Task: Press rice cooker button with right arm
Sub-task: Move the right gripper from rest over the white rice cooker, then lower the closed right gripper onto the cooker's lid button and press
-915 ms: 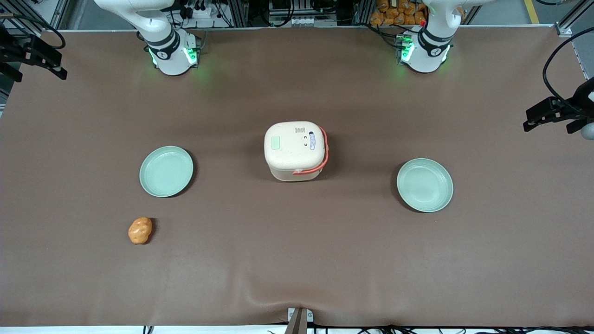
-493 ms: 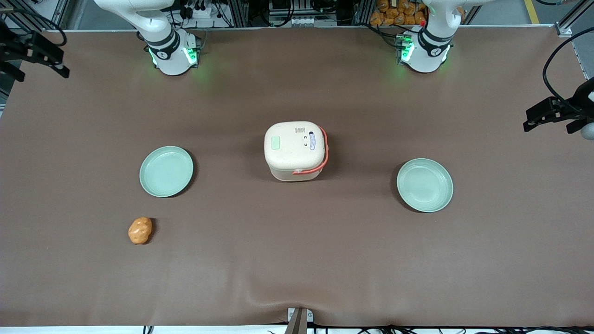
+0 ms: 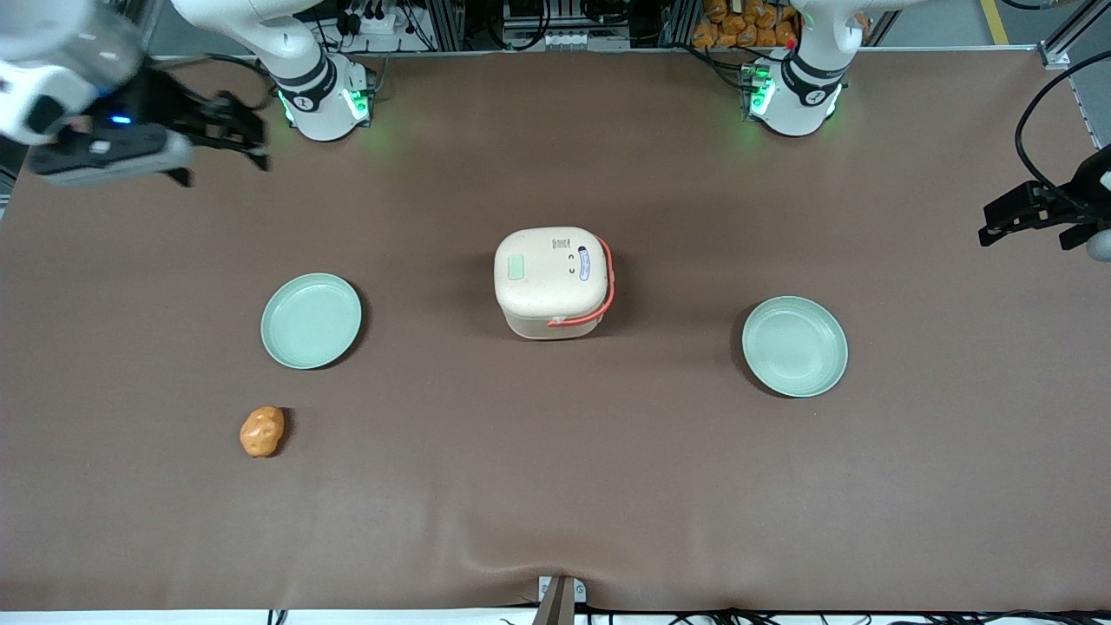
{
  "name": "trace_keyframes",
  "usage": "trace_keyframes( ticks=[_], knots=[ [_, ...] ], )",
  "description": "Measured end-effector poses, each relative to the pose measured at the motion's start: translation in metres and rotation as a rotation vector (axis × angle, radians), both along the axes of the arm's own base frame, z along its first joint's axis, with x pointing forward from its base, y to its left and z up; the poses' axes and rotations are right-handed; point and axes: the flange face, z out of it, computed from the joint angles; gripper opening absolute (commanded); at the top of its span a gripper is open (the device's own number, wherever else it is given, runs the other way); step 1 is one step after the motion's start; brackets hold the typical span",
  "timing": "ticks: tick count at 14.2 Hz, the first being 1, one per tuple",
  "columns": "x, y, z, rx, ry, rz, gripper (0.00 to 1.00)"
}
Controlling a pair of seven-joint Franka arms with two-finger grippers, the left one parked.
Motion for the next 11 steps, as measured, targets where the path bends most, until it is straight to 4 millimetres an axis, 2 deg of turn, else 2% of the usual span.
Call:
trace_keyframes(
  ticks=[3, 5, 8, 11],
  knots=[
    [-0.004, 0.083, -0.027, 0.005, -0.014, -0.085, 0.98],
    [-0.004, 0.133, -0.054, 0.004, -0.017, -0.119, 0.57],
    [-0.003, 0.18, -0.099, -0.043, -0.018, -0.088, 0.03],
    [-0.008, 0.217, -0.131, -0.058, -0.026, -0.102, 0.0]
  ],
)
